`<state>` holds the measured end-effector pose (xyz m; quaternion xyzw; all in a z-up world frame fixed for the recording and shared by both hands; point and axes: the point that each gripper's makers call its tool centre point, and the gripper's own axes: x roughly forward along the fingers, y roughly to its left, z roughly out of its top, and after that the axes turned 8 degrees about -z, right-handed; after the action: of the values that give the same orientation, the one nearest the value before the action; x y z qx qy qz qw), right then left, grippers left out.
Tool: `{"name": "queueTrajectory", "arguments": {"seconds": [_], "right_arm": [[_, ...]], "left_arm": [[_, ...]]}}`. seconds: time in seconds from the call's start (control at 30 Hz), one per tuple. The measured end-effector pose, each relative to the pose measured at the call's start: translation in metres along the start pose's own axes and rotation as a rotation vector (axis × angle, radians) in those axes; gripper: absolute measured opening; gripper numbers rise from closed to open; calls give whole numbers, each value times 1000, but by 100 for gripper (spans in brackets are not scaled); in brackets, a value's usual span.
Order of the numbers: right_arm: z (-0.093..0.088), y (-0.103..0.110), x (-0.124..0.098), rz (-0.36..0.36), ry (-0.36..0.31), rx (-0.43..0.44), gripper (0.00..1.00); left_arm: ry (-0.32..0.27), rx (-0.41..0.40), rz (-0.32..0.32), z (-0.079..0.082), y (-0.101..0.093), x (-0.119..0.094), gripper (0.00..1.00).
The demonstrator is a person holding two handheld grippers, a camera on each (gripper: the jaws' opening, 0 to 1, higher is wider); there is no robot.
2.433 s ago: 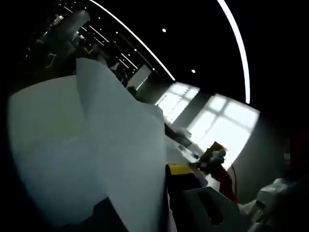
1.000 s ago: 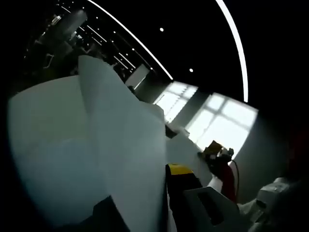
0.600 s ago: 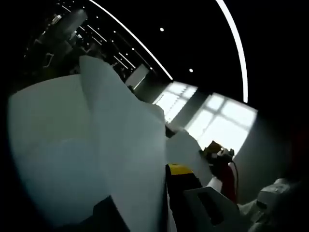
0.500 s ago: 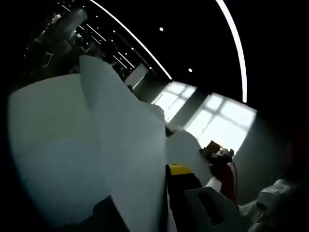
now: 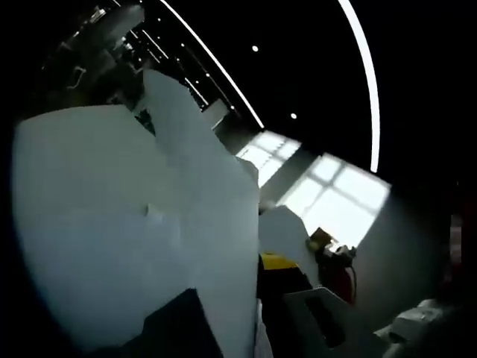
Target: Organize the stack of printing papers by aligning and flattening the scattered papers on the table
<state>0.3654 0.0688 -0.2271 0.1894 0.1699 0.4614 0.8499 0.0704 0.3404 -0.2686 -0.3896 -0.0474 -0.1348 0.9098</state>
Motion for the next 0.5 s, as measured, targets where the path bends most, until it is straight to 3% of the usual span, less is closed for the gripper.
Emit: {"name": "queueTrajectory", "arguments": {"seconds": [0.5], "right_arm": [[1,28,6,42,6,-50,0]], "left_arm": [[-1,-39,9,-1,11,-2,6]]}}
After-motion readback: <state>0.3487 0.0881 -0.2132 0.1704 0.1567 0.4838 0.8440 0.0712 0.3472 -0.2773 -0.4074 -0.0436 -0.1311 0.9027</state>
